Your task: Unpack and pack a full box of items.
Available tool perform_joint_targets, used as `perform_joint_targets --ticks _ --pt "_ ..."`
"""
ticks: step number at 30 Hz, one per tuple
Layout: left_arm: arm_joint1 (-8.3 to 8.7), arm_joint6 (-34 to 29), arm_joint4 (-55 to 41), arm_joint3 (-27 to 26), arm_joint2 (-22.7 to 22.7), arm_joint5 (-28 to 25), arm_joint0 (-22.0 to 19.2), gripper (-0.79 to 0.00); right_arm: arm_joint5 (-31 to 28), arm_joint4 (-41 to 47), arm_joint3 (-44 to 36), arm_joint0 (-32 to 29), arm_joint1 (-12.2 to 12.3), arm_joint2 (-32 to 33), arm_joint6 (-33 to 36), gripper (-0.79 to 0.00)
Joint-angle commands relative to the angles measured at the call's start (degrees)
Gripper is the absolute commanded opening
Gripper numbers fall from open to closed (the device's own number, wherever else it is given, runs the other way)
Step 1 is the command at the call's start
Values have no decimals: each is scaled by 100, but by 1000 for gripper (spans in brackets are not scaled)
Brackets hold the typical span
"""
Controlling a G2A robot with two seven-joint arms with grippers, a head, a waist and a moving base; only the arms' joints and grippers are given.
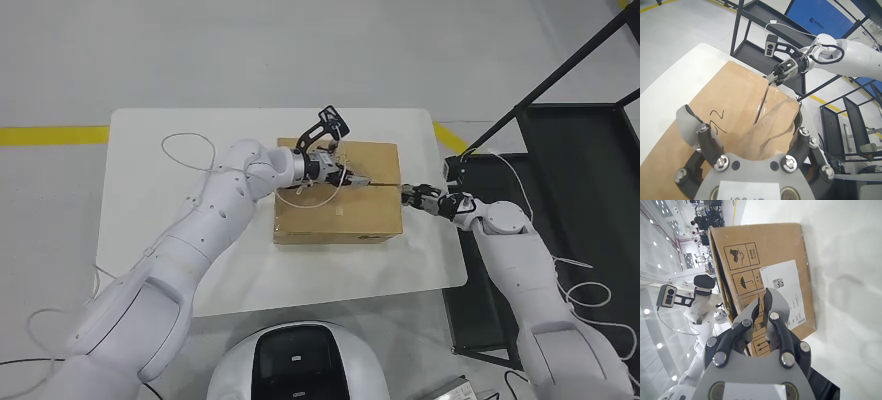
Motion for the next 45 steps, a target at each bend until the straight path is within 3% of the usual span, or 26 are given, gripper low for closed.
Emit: perform_joint_targets --ticks 1,25,30,37,41,45 --pt "-11 -60 35 -15 19 47 4 0 -23 7 110 112 -55 -146 -30 -785" --pt "-165 -161 111 188 49 149 -88 0 -334 -83 997 960 -524 -1157 21 -785" --pt "-152 44 -18 166 -77 -121 -127 0 -433 -19 1162 1030 -534 -1140 83 -785" --pt "163 415 183 -90 -662 -313 -127 0 -513 -24 1265 1081 -517 -1101 130 -785" --pt "476 135 604 -468 -1072 -313 106 0 -551 -12 1271 1087 -500 -1066 169 -785" --pt "859 -150 929 -1133 -1694 -431 624 0 -652 79 1307 1084 -457 -951 198 -785"
